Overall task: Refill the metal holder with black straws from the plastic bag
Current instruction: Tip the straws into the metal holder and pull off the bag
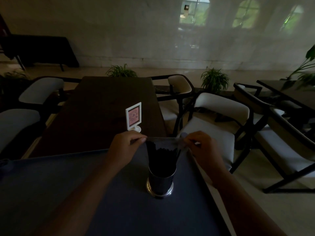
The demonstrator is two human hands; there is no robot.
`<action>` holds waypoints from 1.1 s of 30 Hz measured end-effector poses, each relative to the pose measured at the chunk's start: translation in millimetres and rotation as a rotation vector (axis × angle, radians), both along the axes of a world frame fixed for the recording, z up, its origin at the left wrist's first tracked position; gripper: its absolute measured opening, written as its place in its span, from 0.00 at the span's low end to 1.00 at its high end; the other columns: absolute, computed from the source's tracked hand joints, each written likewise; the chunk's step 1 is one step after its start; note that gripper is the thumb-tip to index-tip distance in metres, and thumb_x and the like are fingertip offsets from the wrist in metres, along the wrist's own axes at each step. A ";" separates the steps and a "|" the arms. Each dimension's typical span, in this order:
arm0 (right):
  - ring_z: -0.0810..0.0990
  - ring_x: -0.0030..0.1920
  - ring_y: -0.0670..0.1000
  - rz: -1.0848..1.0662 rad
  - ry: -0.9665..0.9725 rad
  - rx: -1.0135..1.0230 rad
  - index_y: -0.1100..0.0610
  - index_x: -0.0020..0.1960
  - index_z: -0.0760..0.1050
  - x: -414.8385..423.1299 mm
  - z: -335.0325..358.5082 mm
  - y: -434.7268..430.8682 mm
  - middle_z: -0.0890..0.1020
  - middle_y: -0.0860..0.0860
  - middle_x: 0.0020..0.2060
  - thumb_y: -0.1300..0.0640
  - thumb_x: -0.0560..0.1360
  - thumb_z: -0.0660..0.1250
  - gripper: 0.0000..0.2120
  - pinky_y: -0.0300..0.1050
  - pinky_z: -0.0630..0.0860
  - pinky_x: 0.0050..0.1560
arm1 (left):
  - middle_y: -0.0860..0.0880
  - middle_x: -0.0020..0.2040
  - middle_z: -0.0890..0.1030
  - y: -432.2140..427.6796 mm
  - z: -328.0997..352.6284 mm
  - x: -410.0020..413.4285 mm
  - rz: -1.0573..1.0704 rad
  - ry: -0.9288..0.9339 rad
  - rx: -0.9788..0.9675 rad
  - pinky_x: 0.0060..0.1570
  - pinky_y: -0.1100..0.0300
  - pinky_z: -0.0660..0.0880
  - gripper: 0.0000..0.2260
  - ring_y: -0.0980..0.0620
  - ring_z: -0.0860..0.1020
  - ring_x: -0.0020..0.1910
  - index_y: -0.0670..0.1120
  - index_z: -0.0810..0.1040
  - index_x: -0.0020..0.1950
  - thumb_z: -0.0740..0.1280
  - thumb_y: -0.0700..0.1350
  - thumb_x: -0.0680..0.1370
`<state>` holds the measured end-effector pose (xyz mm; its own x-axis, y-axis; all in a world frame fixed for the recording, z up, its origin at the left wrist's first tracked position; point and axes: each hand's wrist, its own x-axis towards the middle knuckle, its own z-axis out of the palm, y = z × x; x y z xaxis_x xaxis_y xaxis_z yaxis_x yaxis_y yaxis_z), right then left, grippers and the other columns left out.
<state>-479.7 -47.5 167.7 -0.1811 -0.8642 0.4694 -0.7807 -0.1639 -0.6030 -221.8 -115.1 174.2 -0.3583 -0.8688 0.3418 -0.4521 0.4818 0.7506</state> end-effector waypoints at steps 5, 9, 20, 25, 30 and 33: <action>0.80 0.41 0.49 -0.018 0.007 0.029 0.57 0.43 0.83 -1.4 5.5 -0.4 0.82 0.51 0.42 0.60 0.73 0.72 0.02 0.39 0.76 0.43 | 0.51 0.49 0.84 -1.7 11.4 -0.6 0.011 -0.018 0.055 0.50 0.67 0.75 0.07 0.59 0.80 0.50 0.46 0.83 0.53 0.68 0.42 0.77; 0.80 0.41 0.48 -0.027 0.006 0.051 0.56 0.44 0.82 -1.4 12.2 -0.1 0.82 0.50 0.42 0.60 0.74 0.71 0.02 0.37 0.74 0.42 | 0.53 0.47 0.83 -1.7 21.5 -2.3 0.017 -0.019 0.065 0.48 0.68 0.74 0.05 0.61 0.79 0.49 0.47 0.83 0.50 0.69 0.42 0.76; 0.81 0.42 0.49 -0.049 -0.006 -0.015 0.57 0.45 0.82 -1.8 54.1 -5.3 0.83 0.52 0.44 0.60 0.75 0.69 0.03 0.51 0.81 0.44 | 0.56 0.44 0.84 -8.5 61.8 -5.3 -0.001 0.059 -0.016 0.46 0.66 0.77 0.04 0.58 0.81 0.46 0.49 0.84 0.45 0.69 0.42 0.76; 0.80 0.41 0.43 -0.056 0.027 -0.059 0.56 0.46 0.82 -0.8 69.2 -2.0 0.83 0.50 0.44 0.59 0.76 0.68 0.04 0.32 0.73 0.41 | 0.49 0.43 0.85 -8.1 74.7 -8.6 0.004 0.098 -0.076 0.46 0.57 0.78 0.04 0.52 0.82 0.44 0.47 0.84 0.43 0.69 0.41 0.76; 0.81 0.42 0.46 -0.048 0.035 -0.111 0.53 0.46 0.80 -1.5 86.7 0.6 0.81 0.49 0.43 0.57 0.76 0.67 0.03 0.41 0.79 0.43 | 0.50 0.42 0.84 -8.7 89.0 -9.8 -0.025 0.104 -0.121 0.47 0.56 0.78 0.04 0.54 0.82 0.43 0.45 0.84 0.45 0.68 0.42 0.76; 0.81 0.42 0.48 -0.049 0.031 -0.125 0.55 0.46 0.80 -0.9 89.6 2.6 0.81 0.50 0.43 0.57 0.76 0.66 0.04 0.44 0.80 0.44 | 0.51 0.43 0.84 -9.4 90.1 -10.4 -0.034 0.098 -0.131 0.46 0.58 0.78 0.04 0.55 0.82 0.43 0.46 0.83 0.46 0.68 0.42 0.76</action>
<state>-480.6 -44.9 257.2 -0.2055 -0.7890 0.5790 -0.8075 -0.1975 -0.5558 -232.2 -124.5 264.3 -0.3459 -0.8025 0.4862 -0.3618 0.5922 0.7200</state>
